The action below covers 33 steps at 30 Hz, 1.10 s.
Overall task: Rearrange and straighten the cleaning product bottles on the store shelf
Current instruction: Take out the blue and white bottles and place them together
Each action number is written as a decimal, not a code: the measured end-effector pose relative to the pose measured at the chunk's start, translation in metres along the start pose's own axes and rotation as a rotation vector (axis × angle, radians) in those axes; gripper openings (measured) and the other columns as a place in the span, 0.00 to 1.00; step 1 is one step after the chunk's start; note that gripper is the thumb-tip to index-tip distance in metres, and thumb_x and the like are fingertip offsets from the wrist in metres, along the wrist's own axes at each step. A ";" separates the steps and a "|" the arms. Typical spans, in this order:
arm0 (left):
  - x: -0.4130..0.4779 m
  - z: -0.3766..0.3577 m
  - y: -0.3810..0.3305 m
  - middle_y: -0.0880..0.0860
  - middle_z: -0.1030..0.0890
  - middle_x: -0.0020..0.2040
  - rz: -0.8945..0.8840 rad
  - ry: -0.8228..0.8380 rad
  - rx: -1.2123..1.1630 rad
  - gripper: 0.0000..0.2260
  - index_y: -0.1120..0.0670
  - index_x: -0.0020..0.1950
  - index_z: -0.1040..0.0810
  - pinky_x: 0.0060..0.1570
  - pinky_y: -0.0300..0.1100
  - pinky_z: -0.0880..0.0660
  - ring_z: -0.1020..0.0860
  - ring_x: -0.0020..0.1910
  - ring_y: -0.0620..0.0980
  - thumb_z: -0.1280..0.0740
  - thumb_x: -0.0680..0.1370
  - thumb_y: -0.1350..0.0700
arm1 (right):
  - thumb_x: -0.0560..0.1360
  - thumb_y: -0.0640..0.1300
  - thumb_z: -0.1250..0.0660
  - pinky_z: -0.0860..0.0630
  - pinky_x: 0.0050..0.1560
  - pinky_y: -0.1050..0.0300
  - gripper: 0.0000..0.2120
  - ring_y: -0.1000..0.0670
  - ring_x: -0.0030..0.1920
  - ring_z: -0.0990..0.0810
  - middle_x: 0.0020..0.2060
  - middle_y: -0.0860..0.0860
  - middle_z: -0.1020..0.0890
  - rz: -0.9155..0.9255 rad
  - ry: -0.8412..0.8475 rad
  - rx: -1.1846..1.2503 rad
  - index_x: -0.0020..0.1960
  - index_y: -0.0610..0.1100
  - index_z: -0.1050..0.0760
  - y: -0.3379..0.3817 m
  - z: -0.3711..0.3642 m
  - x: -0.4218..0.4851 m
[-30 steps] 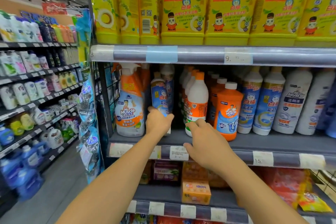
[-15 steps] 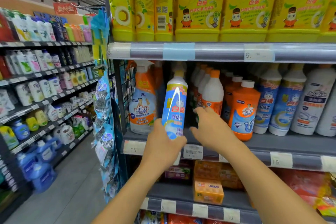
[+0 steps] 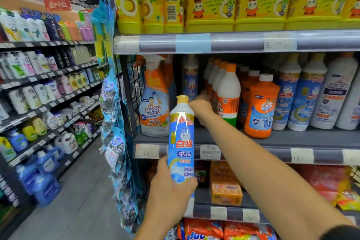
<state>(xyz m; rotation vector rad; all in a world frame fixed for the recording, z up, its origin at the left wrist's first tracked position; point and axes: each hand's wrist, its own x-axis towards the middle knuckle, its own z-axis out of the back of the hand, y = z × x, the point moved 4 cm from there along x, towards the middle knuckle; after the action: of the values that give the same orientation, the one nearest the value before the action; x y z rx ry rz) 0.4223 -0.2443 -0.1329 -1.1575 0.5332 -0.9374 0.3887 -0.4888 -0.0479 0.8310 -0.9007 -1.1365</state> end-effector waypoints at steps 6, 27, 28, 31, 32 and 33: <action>-0.013 0.008 0.004 0.43 0.21 0.43 -0.002 0.012 -0.012 0.22 0.42 0.53 0.33 0.29 0.25 0.29 0.21 0.39 0.35 0.25 0.67 0.52 | 0.71 0.45 0.27 0.29 0.59 0.51 0.35 0.39 0.65 0.27 0.67 0.38 0.28 -0.028 -0.133 0.000 0.71 0.37 0.40 -0.009 -0.014 0.033; -0.016 0.033 0.008 0.45 0.19 0.42 -0.007 -0.004 -0.025 0.20 0.43 0.51 0.30 0.29 0.29 0.27 0.20 0.37 0.38 0.25 0.67 0.56 | 0.72 0.49 0.29 0.28 0.45 0.61 0.26 0.44 0.55 0.21 0.61 0.42 0.22 0.063 -0.092 0.022 0.66 0.40 0.30 -0.005 -0.032 0.061; -0.014 0.033 0.007 0.45 0.19 0.41 -0.013 -0.005 -0.032 0.19 0.44 0.51 0.30 0.29 0.28 0.28 0.20 0.36 0.38 0.25 0.67 0.56 | 0.72 0.51 0.29 0.29 0.41 0.62 0.26 0.45 0.52 0.21 0.60 0.43 0.21 0.063 -0.088 0.031 0.65 0.41 0.30 -0.001 -0.031 0.055; -0.010 0.031 0.002 0.45 0.19 0.41 -0.026 -0.003 -0.042 0.18 0.44 0.50 0.29 0.27 0.27 0.29 0.20 0.35 0.37 0.26 0.67 0.56 | 0.71 0.56 0.32 0.31 0.39 0.61 0.23 0.47 0.44 0.21 0.54 0.45 0.19 0.059 -0.060 0.029 0.60 0.44 0.26 0.007 -0.022 0.027; -0.009 0.029 0.001 0.45 0.19 0.40 -0.029 -0.006 -0.043 0.18 0.44 0.50 0.29 0.26 0.27 0.29 0.20 0.35 0.36 0.26 0.67 0.56 | 0.71 0.57 0.32 0.30 0.36 0.62 0.21 0.49 0.42 0.22 0.51 0.46 0.18 0.062 -0.043 0.058 0.57 0.44 0.24 0.009 -0.017 0.015; -0.008 0.028 0.000 0.45 0.19 0.39 -0.031 -0.009 -0.044 0.17 0.44 0.50 0.29 0.26 0.27 0.29 0.21 0.35 0.36 0.26 0.67 0.55 | 0.70 0.57 0.32 0.30 0.33 0.62 0.18 0.50 0.40 0.21 0.47 0.48 0.18 0.071 -0.032 0.094 0.53 0.45 0.23 0.009 -0.011 0.001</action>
<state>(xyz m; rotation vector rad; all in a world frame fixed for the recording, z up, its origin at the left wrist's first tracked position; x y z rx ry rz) 0.4396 -0.2224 -0.1240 -1.2123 0.5324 -0.9509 0.4027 -0.4867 -0.0438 0.8528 -1.0084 -1.0543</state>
